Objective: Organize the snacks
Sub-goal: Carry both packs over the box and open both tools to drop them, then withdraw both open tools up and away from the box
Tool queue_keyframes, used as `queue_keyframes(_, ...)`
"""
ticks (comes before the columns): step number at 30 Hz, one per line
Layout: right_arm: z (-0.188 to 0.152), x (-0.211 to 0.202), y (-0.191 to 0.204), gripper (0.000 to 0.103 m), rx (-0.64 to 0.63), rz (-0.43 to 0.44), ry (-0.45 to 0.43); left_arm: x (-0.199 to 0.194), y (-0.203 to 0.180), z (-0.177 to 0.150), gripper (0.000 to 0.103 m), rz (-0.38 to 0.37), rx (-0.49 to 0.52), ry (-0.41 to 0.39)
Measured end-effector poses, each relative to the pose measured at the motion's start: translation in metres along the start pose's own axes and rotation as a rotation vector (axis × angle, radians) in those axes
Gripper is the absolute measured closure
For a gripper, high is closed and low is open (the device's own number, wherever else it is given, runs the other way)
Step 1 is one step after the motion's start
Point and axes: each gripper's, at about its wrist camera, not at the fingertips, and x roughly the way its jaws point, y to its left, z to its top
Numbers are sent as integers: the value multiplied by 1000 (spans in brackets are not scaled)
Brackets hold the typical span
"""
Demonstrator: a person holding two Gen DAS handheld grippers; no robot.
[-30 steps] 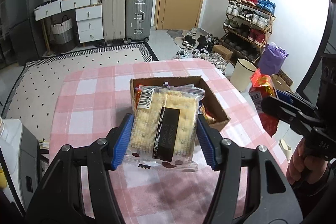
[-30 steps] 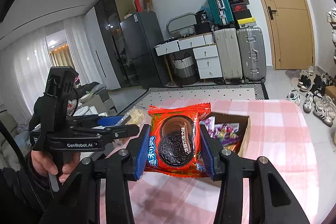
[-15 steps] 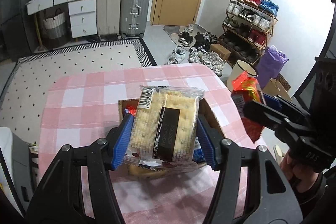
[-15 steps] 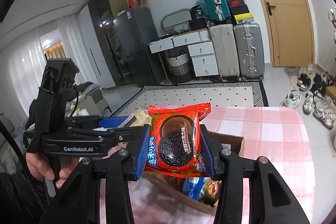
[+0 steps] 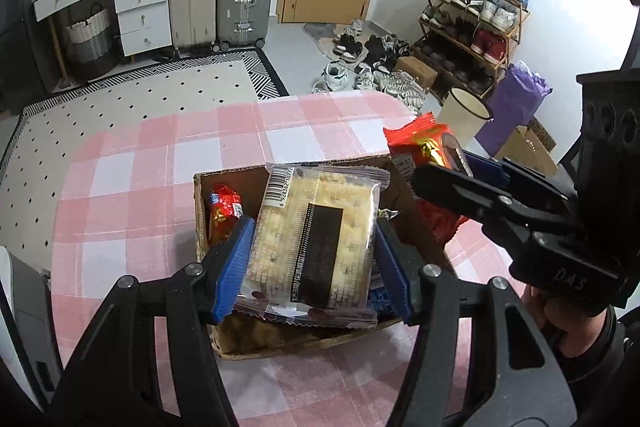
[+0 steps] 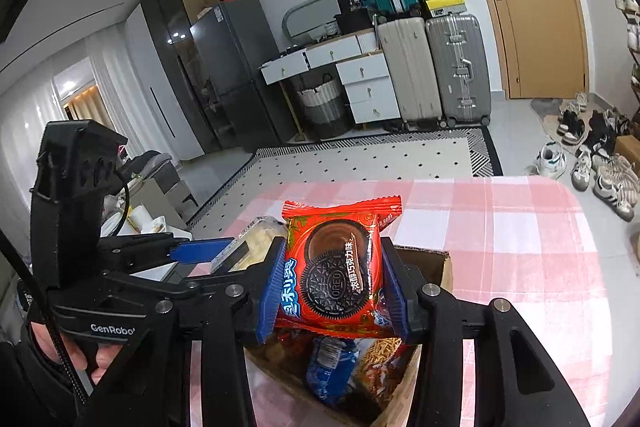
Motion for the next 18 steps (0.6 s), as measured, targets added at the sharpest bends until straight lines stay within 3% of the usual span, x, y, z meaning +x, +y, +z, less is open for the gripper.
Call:
queue_keyframes(9,-4,25,-9,58,3,-5,32,27,1,-4,46,23,-13,37)
queue_keyframes(11,-6,27,-8,58,0,-6,40,32,2,-4,38,34,-6,54)
queue_keyframes(12,-7,29,-9,56,-1,-4,44,36,2,-5,27,82,16,80)
queue_keyframes(13,-8,30,-9,52,-1,-8,49,37,0,-6,26,118,33,74)
queue_keyframes(15,-10,30,-9,49,2,-6,50,35,-2,-8,24,97,46,65)
queue_keyframes(18,-11,26,-12,30,14,-8,33,30,0,-10,23,95,34,49)
